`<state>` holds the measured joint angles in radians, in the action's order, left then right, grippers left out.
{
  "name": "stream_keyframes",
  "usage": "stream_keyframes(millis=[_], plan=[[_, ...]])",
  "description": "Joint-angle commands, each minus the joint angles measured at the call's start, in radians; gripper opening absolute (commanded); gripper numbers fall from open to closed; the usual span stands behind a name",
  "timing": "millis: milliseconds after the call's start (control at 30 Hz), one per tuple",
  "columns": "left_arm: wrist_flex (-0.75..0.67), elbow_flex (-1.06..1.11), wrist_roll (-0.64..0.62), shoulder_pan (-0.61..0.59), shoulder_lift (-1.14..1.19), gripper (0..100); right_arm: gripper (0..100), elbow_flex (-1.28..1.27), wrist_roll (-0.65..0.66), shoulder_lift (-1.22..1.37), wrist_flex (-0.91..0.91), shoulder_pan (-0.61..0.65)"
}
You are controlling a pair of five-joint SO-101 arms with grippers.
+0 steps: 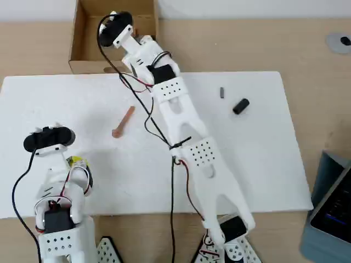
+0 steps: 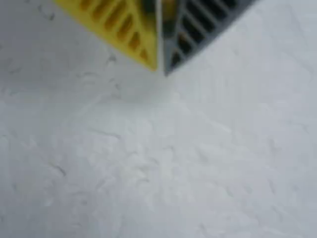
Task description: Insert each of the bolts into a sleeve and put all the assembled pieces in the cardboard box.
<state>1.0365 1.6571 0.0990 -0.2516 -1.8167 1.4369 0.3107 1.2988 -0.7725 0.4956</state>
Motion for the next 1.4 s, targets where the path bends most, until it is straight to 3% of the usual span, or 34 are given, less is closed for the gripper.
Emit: stream_keyframes(millis=[0,400,633,933,1367], plan=[[-0.003,-0.003,0.005,-0.003,-0.008,0,11.1,0.067,0.008,-0.022,-0.003,-0.019],[-0.003,-0.003,0.005,-0.003,-0.008,0,10.1,0.077,0.008,-0.025,-0.006,-0.030],[-0.003,-0.003,0.005,-0.003,-0.008,0,10.1,0.234,0.005,-0.044,-0.215,-0.061],[-0.003,-0.003,0.005,-0.003,-0.008,0,4.9,0.231,0.002,-0.180,-0.382,-0.107],[-0.002,-0.003,0.002,-0.008,-0.008,0,4.8,0.229,0.002,-0.369,-0.709,-0.117]])
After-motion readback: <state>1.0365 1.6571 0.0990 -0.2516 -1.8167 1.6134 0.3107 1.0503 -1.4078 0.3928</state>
